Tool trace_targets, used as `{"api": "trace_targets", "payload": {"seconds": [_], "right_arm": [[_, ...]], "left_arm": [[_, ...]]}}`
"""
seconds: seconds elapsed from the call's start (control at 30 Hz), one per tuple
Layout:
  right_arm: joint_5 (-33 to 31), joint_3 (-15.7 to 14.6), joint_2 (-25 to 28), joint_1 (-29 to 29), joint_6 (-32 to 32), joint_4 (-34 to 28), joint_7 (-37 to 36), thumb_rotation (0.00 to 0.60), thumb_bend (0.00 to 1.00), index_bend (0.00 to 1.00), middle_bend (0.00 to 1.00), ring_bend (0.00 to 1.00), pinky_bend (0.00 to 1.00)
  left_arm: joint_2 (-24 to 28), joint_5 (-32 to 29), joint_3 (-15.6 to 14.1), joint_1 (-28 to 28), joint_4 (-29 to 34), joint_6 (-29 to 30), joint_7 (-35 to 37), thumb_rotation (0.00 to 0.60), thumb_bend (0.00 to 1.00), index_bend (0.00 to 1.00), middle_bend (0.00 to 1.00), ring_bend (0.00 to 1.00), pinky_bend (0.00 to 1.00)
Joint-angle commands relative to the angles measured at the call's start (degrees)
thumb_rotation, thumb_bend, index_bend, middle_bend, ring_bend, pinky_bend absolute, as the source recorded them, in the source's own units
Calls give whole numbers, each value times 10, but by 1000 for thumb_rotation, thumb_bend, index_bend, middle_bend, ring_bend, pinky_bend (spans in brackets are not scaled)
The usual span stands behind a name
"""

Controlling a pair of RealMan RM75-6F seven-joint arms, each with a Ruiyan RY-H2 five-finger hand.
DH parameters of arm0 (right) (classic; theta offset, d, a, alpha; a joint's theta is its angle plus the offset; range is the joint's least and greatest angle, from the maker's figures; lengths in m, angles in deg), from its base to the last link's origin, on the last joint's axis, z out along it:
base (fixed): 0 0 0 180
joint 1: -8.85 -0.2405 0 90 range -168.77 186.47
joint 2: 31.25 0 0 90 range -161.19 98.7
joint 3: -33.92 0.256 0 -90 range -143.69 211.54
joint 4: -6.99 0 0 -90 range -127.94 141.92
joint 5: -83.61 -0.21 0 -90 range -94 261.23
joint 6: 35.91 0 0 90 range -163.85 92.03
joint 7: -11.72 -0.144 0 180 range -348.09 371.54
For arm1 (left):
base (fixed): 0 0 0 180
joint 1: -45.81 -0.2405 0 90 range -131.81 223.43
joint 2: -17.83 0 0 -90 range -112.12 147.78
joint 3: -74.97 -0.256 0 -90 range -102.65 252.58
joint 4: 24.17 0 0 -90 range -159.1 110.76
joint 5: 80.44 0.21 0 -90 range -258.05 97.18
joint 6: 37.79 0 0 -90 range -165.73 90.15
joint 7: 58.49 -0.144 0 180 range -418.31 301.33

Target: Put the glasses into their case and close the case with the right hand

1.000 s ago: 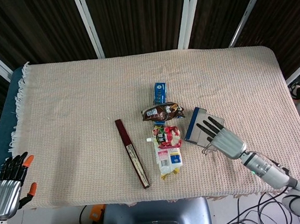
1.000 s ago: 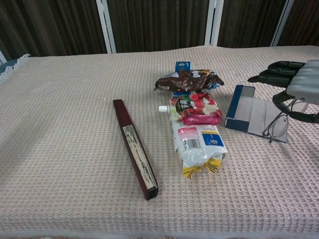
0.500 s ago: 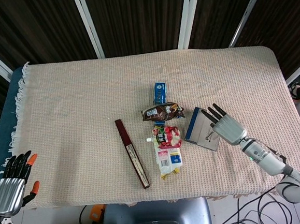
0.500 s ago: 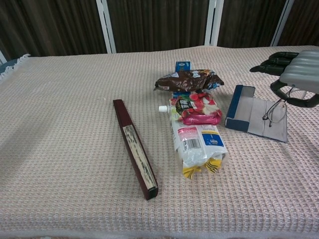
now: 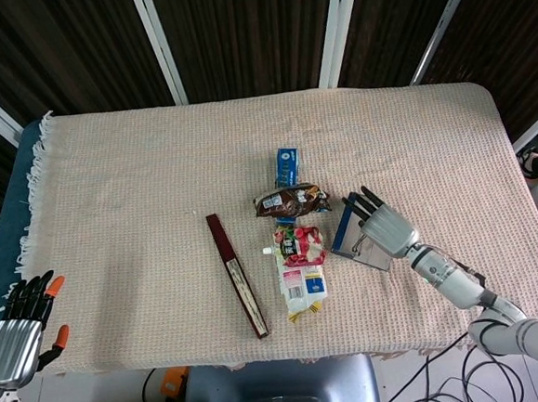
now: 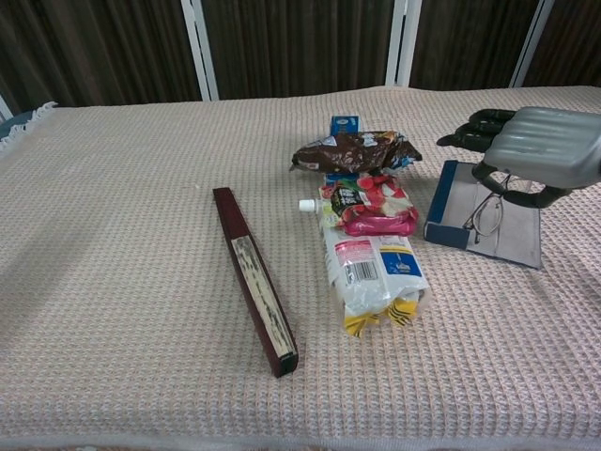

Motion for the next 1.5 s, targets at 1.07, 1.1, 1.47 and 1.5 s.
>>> {"api": "trace_targets", "payload": {"seconds": [1.07,1.1,1.47,1.5], "right_arm": [[-23,7,-41,-14,-31,30,-13,600,276,397,65,0,0],[-25,8,-40,-11,-34,34,-16,600,259,382,65,0,0],[-51,18,-69,-4,-34,99,-37,600,252,353,55,0,0],[-53,17,-74,-4,-33,107,-40,600,252,352,55,0,0]], "left_arm": [[3,-3,0,0,0,-1,7,600,413,0,0,0,58],[3,-2,-1,1,0,-1,6,600,412,0,0,0,58],[2,-1,-1,1,2,-3,1,600,412,0,0,0,59],[1,-1,-2,1,2,-2,0,600,413,0,0,0,59]]}}
